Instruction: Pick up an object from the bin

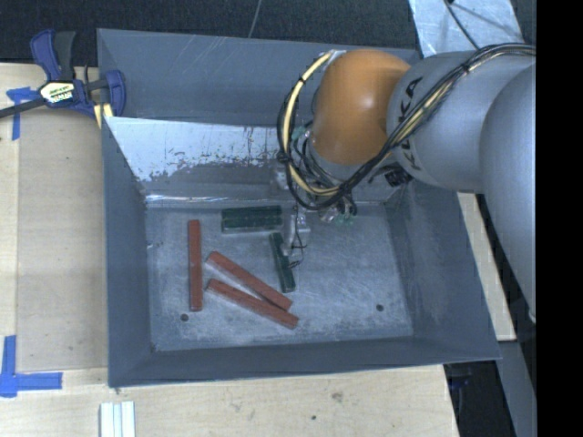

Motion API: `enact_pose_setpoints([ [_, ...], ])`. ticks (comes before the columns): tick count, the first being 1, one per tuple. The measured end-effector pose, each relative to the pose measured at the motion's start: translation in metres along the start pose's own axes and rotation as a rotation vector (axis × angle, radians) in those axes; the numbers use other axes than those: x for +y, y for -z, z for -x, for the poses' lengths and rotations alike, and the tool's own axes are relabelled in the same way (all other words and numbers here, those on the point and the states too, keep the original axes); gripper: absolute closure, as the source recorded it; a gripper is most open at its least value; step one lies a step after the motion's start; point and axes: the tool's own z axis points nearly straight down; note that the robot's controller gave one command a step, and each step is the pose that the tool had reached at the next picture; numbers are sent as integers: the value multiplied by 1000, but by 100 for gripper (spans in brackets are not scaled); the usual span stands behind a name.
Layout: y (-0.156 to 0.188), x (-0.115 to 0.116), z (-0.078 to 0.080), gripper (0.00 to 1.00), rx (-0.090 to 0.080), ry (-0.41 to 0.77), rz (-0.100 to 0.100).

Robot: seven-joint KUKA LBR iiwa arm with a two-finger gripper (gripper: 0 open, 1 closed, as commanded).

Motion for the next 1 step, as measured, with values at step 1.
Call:
enact_pose_setpoints([
  [1, -6, 2, 1, 0, -5, -5, 0],
])
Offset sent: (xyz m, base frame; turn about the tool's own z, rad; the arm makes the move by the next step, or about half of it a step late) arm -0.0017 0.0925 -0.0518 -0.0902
